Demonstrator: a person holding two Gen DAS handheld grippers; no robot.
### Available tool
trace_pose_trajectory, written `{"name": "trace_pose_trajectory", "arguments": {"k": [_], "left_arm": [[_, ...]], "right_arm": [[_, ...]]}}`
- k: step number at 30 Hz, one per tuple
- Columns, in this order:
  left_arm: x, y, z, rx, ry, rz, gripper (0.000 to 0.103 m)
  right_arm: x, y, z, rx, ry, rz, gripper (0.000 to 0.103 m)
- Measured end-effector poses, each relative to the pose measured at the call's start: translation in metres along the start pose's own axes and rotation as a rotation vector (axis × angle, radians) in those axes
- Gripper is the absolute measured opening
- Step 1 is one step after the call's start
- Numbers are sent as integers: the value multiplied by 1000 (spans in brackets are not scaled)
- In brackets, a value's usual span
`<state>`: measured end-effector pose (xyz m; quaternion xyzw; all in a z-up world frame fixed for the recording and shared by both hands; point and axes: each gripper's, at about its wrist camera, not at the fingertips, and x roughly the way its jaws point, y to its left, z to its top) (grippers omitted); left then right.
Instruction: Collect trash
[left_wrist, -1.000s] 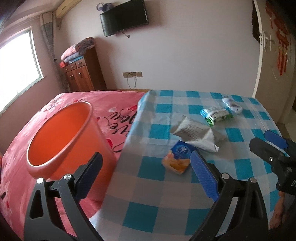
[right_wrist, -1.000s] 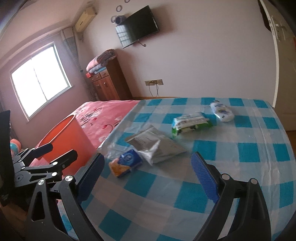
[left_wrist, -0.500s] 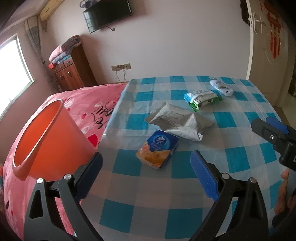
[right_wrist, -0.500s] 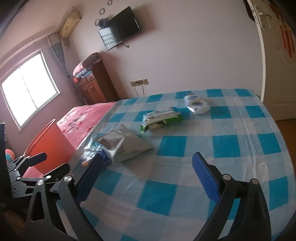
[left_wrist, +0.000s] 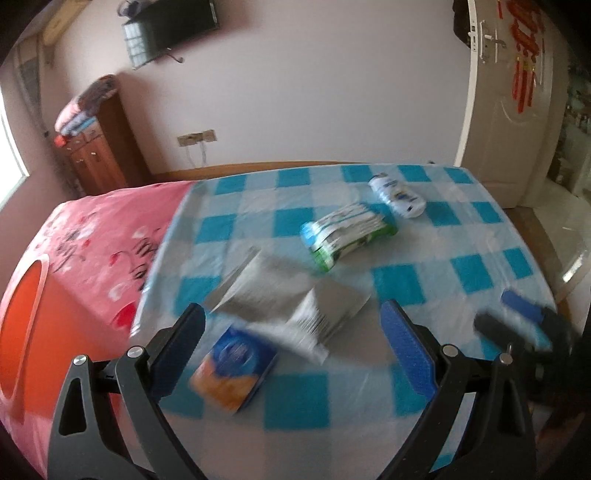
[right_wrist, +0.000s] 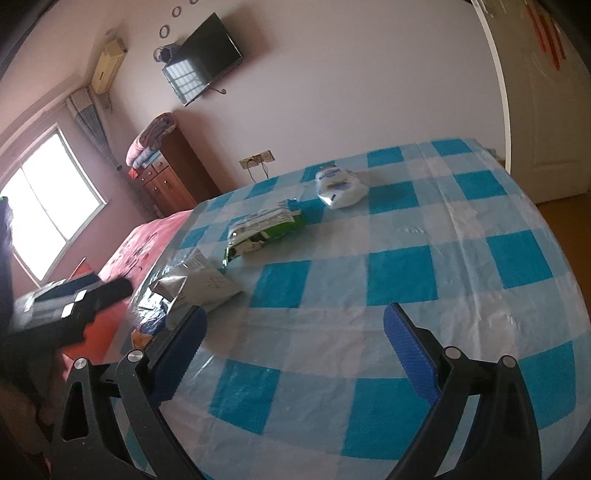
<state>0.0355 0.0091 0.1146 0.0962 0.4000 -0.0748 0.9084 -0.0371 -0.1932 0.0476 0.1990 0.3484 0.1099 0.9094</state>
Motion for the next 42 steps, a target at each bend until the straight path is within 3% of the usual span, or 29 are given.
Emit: {"name": "trace_pose_trajectory", "arguments": {"k": [3,7,14,16,18,21,26,28,35,40,42], "left_arm": [[24,-10,23,-13,19,-26,96],[65,-10,54,-122,58,-62,96],[135,-3,78,-248,142,45,94],[146,0,79,-269,166,81,76],[154,2,79,-300,190,106,67],[164,6,76,-329,212,84,58],[162,-7,68,-278,228,81,43],[158,-16,65,-251,237,50,37],[130,-74,41,-126,269,-84,36],[99,-127,17,-23,324,-283,36],[92,-133,18,-23,315,-318,39]], "right_arm": [[1,-9,0,25,20,12,95],[5,-19,-2,47,51,40,95],[12,-26,-5,52,95,70,95],[12,-27,-5,50,100,74,95],[12,-29,-5,50,106,77,95],[12,-30,-4,51,113,78,95],[10,-37,-2,62,109,66,95],[8,-41,0,75,100,58,95],[-7,-68,8,146,41,6,95],[-20,-92,13,206,-9,-47,95],[-24,-101,14,231,-19,-56,95]]}}
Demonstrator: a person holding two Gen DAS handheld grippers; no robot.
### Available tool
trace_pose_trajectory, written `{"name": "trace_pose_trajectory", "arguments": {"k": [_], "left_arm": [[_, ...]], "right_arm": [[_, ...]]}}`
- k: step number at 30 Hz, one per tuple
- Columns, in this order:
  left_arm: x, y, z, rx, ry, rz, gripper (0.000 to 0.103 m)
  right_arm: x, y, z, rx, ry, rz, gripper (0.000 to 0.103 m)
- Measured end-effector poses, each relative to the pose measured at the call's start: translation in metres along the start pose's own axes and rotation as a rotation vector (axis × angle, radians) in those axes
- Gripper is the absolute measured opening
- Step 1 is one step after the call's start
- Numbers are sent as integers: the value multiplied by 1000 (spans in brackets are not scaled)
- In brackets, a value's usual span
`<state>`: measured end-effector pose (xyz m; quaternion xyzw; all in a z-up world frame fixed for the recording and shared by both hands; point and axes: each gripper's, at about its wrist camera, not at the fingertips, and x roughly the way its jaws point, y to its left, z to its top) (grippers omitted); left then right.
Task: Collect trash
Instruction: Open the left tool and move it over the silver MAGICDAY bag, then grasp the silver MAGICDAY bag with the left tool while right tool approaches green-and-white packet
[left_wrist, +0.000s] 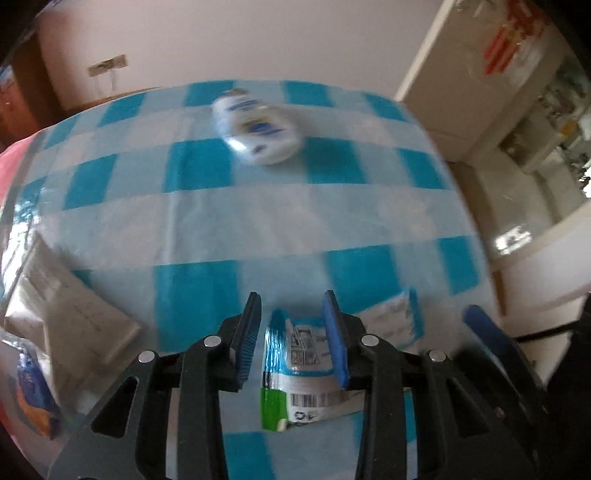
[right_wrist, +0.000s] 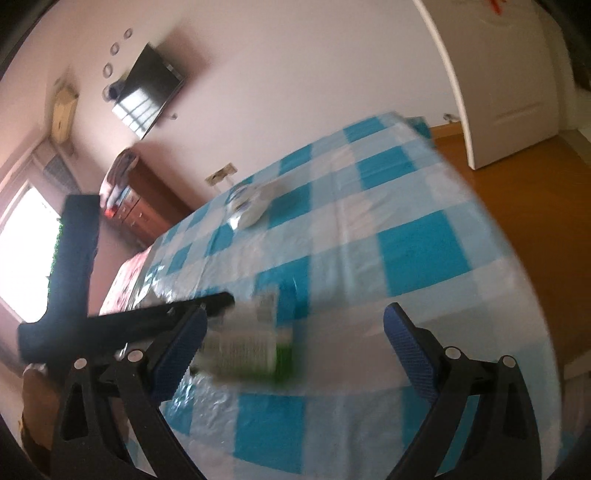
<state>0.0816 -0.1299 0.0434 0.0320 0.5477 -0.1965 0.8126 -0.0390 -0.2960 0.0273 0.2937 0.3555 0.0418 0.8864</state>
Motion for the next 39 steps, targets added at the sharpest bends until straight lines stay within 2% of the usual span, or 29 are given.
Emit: {"name": "trace_pose_trajectory", "arguments": {"k": [2,4,7,9,14,23,28,33,36,39], "left_arm": [[-6,-1,7,-19,-43,-1,49],[-9,6,24,-69,-104,27,65],[-3,14,47,-105,-162,116,76],[7,23,68,-123,-172,155,79],[35,27,100,-145,-156,219,80],[52,21,127,-163,-188,252,80],[55,23,132,-186,-189,244,80],[57,20,128,-164,-185,173,80],[56,18,131,-127,-198,176,80],[58,19,133,-134,-188,168,81]], "right_arm": [[-2,-7,2,16,-2,-8,95],[-1,-10,3,19,4,-8,95],[2,-6,2,-5,18,-5,95],[5,-3,-1,-21,29,-2,95],[9,2,-2,-59,32,-9,95],[10,2,-4,-66,36,8,95],[8,0,-4,-59,37,19,95],[7,0,-5,-56,36,24,95],[7,0,-5,-59,37,22,95],[7,0,-5,-58,37,23,95]]}}
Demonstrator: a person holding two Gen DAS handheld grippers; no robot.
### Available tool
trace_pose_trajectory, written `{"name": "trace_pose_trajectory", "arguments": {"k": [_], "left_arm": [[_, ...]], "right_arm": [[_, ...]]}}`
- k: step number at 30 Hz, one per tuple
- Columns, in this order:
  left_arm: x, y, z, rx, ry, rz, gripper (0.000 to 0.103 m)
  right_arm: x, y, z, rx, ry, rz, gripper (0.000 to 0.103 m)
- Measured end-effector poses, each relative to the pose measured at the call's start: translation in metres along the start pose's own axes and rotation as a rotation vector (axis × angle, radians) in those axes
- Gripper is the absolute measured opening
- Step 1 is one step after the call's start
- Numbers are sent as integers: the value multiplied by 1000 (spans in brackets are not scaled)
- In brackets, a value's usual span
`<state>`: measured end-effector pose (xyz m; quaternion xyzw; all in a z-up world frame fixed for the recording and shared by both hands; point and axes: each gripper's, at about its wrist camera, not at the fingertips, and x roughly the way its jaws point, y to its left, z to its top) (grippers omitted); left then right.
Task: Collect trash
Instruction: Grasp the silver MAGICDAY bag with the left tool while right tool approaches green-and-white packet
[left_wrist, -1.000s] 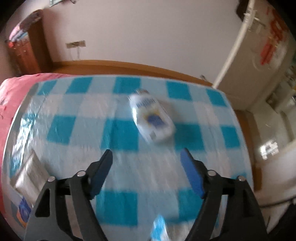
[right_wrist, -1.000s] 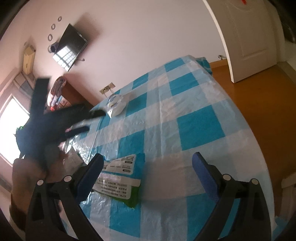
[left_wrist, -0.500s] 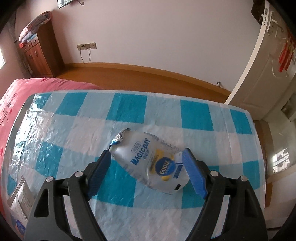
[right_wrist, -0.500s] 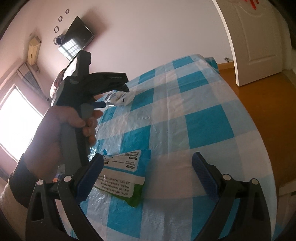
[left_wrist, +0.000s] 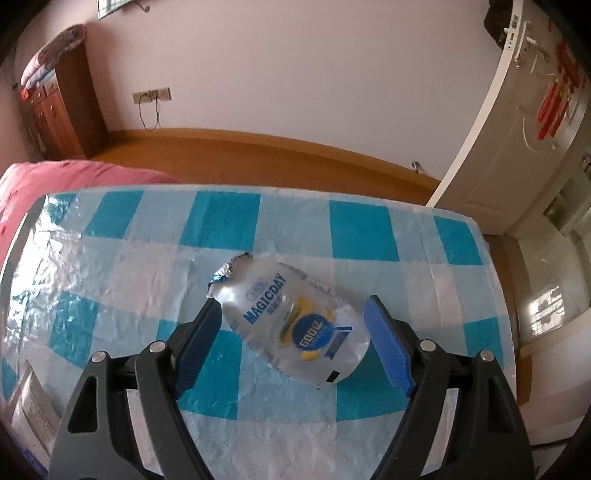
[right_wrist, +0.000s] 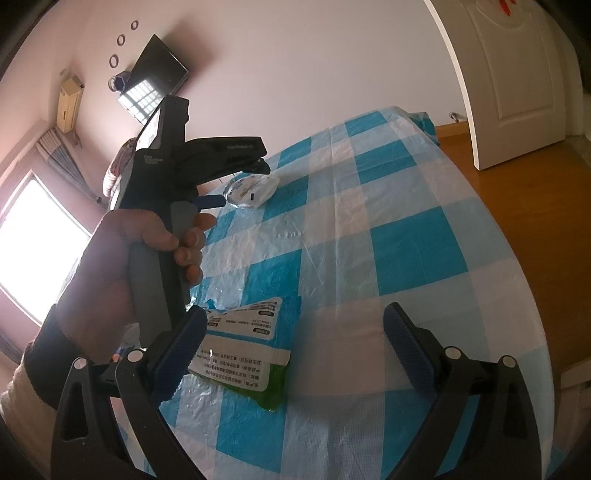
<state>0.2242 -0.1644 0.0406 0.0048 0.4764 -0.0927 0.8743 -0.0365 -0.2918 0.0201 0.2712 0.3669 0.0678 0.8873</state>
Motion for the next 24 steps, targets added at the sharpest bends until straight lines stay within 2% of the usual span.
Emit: {"name": "trace_pose_trajectory", "arguments": {"k": [7,10,12,14,15,24], "left_arm": [[12,-6,3,-48,9,40,85],[17,-13,4,-28,17,60,85],[19,-16,2,-13,17,105,84],[18,-18,-1,-12,13,149,76],[16,-18,-2,-13,12,146,71],[0,-7,-20,-18,18,130,68]], "right_arm": [[0,0,0,-7,1,-1,95],[0,-1,0,-3,1,5,95],[0,-1,0,-2,2,8,95],[0,-1,0,-3,4,10,95],[0,-1,0,-3,5,11,95],[3,4,0,-42,23,4,95]]}}
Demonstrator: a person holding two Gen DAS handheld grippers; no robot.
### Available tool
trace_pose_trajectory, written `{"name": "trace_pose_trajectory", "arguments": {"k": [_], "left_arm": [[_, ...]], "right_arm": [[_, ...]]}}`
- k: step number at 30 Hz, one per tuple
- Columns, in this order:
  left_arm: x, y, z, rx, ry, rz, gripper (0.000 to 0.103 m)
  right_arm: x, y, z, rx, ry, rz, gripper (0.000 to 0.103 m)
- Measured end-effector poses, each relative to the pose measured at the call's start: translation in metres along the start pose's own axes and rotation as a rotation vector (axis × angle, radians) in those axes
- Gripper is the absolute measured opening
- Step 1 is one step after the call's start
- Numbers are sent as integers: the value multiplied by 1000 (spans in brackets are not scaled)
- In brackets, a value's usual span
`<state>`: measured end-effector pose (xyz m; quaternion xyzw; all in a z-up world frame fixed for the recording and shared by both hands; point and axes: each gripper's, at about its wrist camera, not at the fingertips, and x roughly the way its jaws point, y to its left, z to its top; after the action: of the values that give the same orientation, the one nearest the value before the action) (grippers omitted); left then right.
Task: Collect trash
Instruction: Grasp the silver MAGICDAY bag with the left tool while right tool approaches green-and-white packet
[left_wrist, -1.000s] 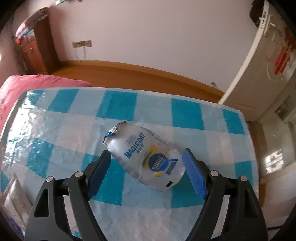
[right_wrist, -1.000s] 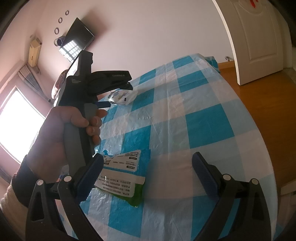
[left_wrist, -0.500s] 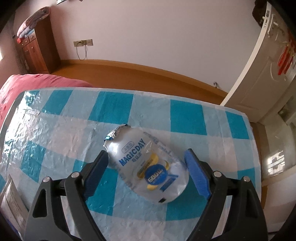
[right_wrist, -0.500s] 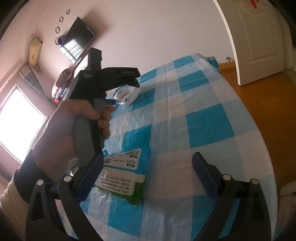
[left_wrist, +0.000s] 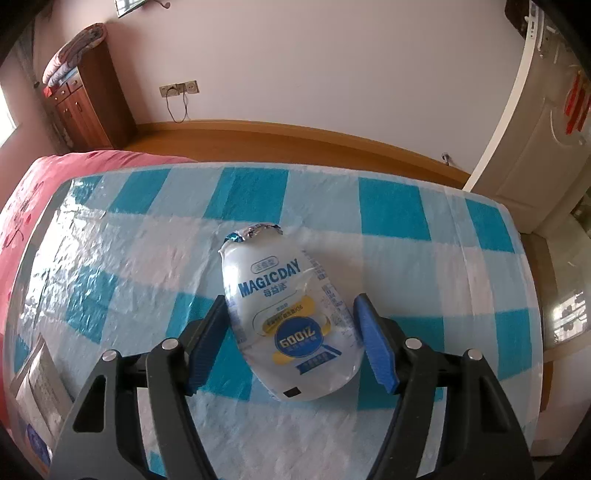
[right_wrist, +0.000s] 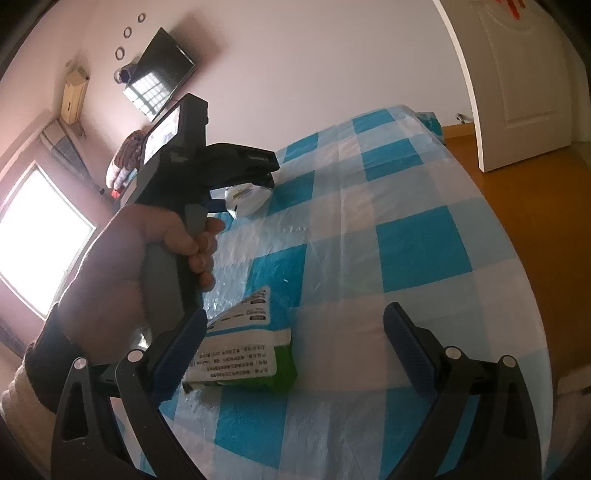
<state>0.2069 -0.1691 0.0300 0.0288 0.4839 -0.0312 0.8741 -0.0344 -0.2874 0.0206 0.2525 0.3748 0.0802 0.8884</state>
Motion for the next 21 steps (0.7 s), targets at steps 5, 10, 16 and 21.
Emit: {"name": "trace_pose_trajectory", "arguments": {"k": [5,10,16,21], "left_arm": [[-12,16,-16,1,5,-27,66],[-32,34,-49,20,-6,-43,66],[-56,53,-90,30,-21,-50,66],[-72,66,-116,39,-31,-51,66]], "right_arm": [[3,5,0,-36,14,-10,96],[4,7,-1,-47,23,-2,96],[5,12,-5,-77,36,-7,96],[7,23,-11,-111,52,-3,96]]}}
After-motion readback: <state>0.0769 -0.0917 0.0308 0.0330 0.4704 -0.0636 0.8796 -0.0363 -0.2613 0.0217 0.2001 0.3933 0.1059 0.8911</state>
